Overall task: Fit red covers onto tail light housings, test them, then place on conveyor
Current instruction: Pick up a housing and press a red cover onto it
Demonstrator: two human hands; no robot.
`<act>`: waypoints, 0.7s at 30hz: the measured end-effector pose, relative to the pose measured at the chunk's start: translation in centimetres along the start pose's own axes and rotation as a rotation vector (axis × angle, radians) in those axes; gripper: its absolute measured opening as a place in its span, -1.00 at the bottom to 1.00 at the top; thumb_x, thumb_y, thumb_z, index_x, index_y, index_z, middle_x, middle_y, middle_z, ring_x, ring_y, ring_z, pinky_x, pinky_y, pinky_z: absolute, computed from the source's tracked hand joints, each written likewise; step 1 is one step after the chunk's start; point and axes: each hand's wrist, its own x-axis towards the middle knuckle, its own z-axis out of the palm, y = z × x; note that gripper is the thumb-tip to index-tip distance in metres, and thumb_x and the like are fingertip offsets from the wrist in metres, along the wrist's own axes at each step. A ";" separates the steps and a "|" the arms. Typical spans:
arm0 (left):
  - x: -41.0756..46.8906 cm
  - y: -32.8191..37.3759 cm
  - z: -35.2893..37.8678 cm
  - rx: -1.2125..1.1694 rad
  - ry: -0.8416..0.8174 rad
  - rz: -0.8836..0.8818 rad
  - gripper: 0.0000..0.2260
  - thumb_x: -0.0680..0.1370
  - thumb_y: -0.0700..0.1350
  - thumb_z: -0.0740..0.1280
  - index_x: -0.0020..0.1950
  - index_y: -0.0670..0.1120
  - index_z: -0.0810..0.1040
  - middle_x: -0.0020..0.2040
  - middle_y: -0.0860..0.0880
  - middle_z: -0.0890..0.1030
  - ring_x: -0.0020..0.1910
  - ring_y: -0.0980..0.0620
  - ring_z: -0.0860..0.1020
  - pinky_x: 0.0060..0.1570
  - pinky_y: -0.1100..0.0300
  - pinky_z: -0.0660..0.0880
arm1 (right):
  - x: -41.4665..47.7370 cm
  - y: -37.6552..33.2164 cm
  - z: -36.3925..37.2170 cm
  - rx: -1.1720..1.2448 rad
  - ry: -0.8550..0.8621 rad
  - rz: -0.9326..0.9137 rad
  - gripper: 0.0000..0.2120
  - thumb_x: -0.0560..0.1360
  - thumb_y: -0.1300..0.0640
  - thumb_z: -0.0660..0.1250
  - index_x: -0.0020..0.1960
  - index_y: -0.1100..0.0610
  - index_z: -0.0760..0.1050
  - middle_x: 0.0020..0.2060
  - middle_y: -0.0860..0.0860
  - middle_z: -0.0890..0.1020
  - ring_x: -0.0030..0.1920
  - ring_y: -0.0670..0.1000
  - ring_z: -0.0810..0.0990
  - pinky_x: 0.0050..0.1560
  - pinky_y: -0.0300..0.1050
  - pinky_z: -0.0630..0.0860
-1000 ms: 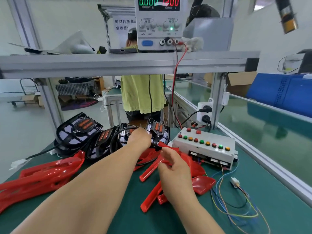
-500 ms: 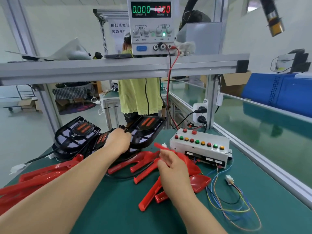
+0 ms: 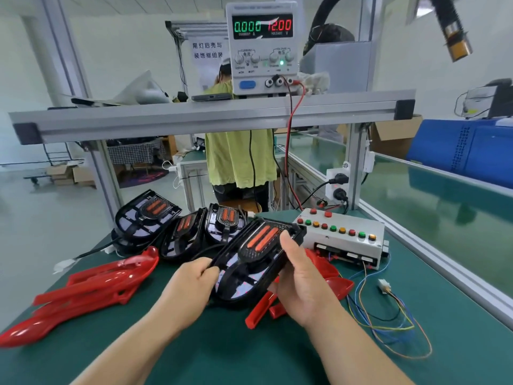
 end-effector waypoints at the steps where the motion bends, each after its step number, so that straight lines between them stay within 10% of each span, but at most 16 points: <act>1: 0.0 0.0 0.3 -0.011 -0.009 0.001 -0.67 0.58 -0.16 0.25 -0.38 0.00 0.32 -0.48 0.07 0.32 -0.47 0.10 0.26 -0.41 0.16 0.25 | 0.0 0.0 -0.2 0.066 0.019 0.004 -0.42 0.43 -0.07 0.47 0.35 0.19 0.49 0.25 0.20 0.62 0.27 0.21 0.59 0.24 0.22 0.54; 5: 0.1 0.4 2.0 0.019 -0.018 0.047 -0.71 0.58 -0.14 0.25 -0.34 -0.08 0.29 -0.47 0.06 0.33 -0.42 0.05 0.27 -0.36 0.09 0.28 | 0.1 -0.5 -0.8 0.209 0.107 0.014 -0.77 0.43 0.12 0.39 -0.02 0.22 0.71 0.13 0.27 0.66 0.03 0.21 0.70 0.02 0.09 0.62; 12: -0.8 1.4 1.3 -0.542 0.089 -0.204 -0.53 0.65 0.16 0.14 -0.16 -0.11 0.69 -0.36 -0.01 0.60 -0.43 0.07 0.49 -0.40 0.23 0.44 | 0.6 -1.9 -2.3 0.403 0.165 -0.074 -0.59 0.62 0.05 0.17 -0.11 0.21 0.74 0.01 0.22 0.71 -0.09 0.19 0.73 -0.12 0.11 0.67; 17: -1.2 1.1 1.2 -0.742 -0.145 -0.357 -0.48 0.67 0.17 0.08 0.04 -0.22 0.65 -0.13 -0.16 0.69 -0.30 0.02 0.59 -0.33 0.21 0.49 | 0.0 -1.3 -1.3 0.369 -0.005 0.003 -0.64 0.48 0.01 0.29 -0.01 0.25 0.72 0.03 0.24 0.70 -0.04 0.23 0.72 -0.14 0.16 0.66; 21: -0.4 0.3 -0.7 -0.164 0.287 -0.089 -0.83 0.59 0.01 0.31 -0.15 0.04 0.63 -0.22 0.08 0.66 -0.35 0.24 0.54 -0.33 0.32 0.40 | -0.5 -0.9 -0.7 0.294 -0.077 0.058 -0.60 0.46 -0.01 0.30 0.07 0.26 0.69 0.09 0.26 0.68 0.02 0.25 0.70 -0.06 0.16 0.64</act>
